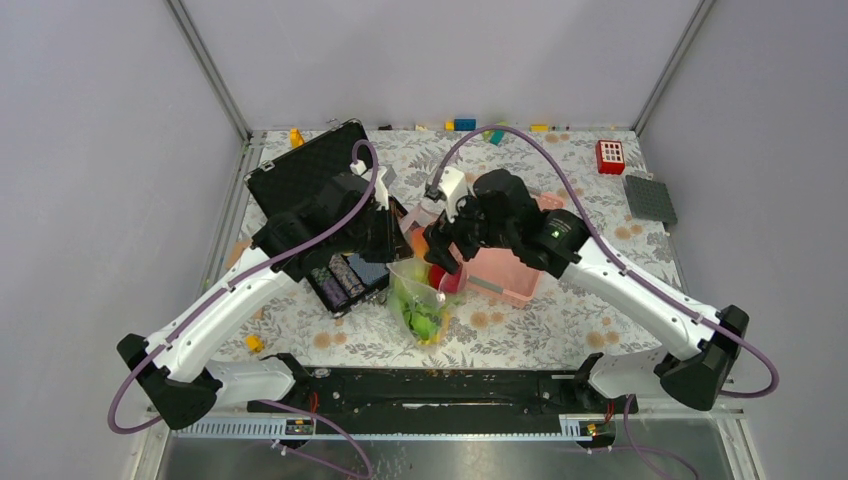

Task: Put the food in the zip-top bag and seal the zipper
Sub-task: Place the fake fruit in the zipper food storage bag, then pick up the fake vegetable from the bin.

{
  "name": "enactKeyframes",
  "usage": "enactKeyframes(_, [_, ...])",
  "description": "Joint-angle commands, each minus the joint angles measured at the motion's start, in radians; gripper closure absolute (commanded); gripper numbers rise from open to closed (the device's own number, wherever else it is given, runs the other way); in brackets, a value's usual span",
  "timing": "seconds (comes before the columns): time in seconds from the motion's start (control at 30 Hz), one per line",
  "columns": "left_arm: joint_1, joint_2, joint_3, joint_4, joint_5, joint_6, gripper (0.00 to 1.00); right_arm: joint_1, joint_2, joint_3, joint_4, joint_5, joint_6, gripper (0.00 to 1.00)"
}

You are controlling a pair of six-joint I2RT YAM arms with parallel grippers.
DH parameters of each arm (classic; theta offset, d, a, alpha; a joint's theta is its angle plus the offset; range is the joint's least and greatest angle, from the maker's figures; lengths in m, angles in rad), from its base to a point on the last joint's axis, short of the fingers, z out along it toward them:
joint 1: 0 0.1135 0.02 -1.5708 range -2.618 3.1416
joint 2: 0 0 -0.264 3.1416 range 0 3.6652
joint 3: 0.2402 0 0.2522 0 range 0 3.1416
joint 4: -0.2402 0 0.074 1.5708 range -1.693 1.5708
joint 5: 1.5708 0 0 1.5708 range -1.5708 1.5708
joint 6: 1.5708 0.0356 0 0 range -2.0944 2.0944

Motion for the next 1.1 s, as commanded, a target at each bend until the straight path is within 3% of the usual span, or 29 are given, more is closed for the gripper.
enactKeyframes(0.0, [-0.004, -0.020, 0.073, 0.072, 0.018, 0.017, 1.00, 0.063, 0.049, 0.077, -0.065, 0.208, -0.065, 0.44])
enactKeyframes(0.13, [-0.005, -0.022, 0.074, 0.071, 0.020, 0.018, 1.00, 0.104, 0.100, 0.124, -0.116, 0.300, -0.086, 0.35])
enactKeyframes(0.23, [-0.004, -0.022, 0.073, 0.071, 0.010, 0.018, 1.00, 0.129, 0.106, 0.131, -0.115, 0.361, -0.096, 0.06])
enactKeyframes(0.27, [-0.005, -0.020, 0.074, 0.072, 0.008, 0.017, 1.00, 0.133, 0.104, 0.129, -0.108, 0.383, -0.090, 0.01])
enactKeyframes(0.43, [-0.004, -0.014, 0.077, 0.072, 0.006, 0.016, 1.00, 0.136, 0.064, 0.129, -0.093, 0.367, -0.066, 0.01])
enactKeyframes(0.73, [-0.004, 0.000, 0.077, 0.072, -0.035, 0.014, 1.00, 0.136, -0.179, -0.018, 0.069, 0.074, -0.077, 0.00])
enactKeyframes(0.93, [-0.004, -0.014, 0.065, 0.070, -0.052, 0.009, 1.00, 0.134, -0.262, -0.051, 0.119, 0.123, -0.052, 0.00])
enactKeyframes(1.07, [-0.004, -0.029, 0.051, 0.072, -0.055, 0.003, 1.00, 0.134, -0.303, -0.087, 0.166, 0.272, -0.049, 0.00])
